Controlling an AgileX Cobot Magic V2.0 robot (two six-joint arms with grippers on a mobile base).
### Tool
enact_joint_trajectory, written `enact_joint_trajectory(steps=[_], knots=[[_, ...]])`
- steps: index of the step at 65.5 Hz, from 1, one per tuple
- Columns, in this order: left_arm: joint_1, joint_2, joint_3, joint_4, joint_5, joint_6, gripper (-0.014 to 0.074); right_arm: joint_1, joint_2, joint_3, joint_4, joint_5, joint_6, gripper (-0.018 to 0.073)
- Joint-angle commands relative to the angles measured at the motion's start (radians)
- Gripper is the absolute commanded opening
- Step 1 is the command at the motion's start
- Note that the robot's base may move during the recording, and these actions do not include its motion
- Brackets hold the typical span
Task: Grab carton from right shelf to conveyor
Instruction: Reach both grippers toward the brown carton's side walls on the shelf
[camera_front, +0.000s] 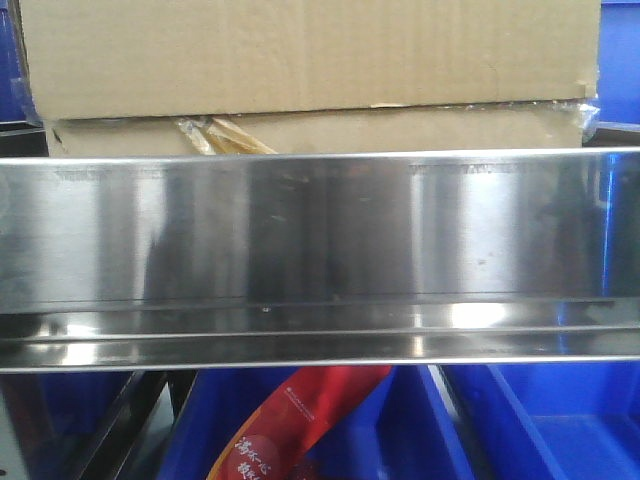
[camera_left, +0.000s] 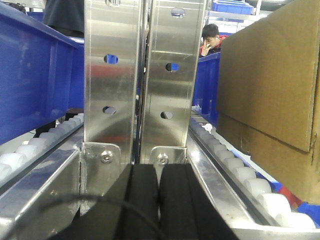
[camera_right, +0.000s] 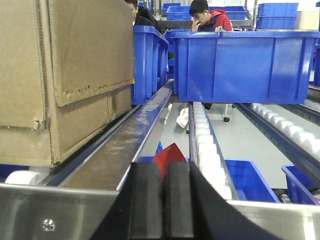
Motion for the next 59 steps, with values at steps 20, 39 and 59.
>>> enact_joint_trajectory(steps=[20,39,59], knots=[[0.002,-0.004,-0.004,-0.004,-0.019,0.000,-0.0009,-0.006,-0.004,0.000,0.001,-0.022,-0.004,-0.0075],[0.002,-0.004,-0.004,-0.004,-0.021,0.000,-0.0009,-0.006,-0.004,0.000,0.001,-0.037,-0.004,-0.0075],[0.002,-0.004,-0.004,-0.015,-0.044,0.000,-0.0009,-0.006,-0.004,0.000,0.001,-0.134,-0.004,-0.0075]])
